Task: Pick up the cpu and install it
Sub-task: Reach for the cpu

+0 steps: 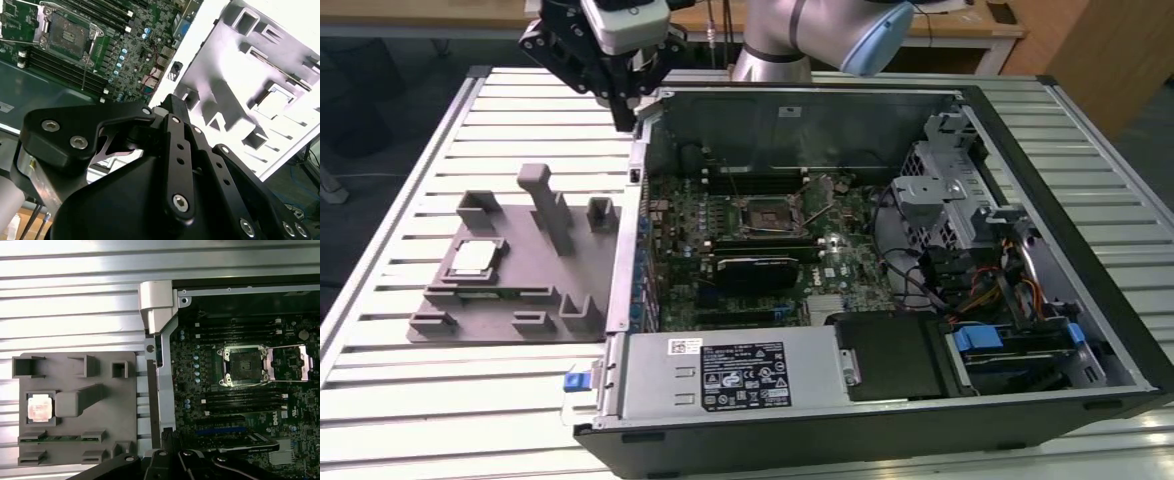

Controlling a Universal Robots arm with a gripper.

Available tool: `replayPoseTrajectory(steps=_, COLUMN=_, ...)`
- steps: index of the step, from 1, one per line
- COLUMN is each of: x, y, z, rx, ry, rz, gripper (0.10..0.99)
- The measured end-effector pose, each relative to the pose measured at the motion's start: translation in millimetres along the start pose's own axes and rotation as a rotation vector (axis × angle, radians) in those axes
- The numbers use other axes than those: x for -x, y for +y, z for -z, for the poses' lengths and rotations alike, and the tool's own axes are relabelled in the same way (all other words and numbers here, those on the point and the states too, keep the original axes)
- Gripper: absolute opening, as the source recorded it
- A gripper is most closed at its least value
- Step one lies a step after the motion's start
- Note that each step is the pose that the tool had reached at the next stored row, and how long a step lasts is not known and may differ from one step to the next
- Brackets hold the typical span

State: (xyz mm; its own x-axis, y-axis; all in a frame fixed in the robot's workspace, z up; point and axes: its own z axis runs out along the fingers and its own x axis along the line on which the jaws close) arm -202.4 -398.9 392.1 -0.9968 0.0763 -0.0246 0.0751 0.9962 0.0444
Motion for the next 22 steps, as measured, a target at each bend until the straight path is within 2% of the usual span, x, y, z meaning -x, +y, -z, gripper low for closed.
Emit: replayPoseTrajectory(steps=22, x=-22.1, y=-1.8, z=-2.8, rx=0.000, ry=0.0000, rz=0.000, gripper=0.106)
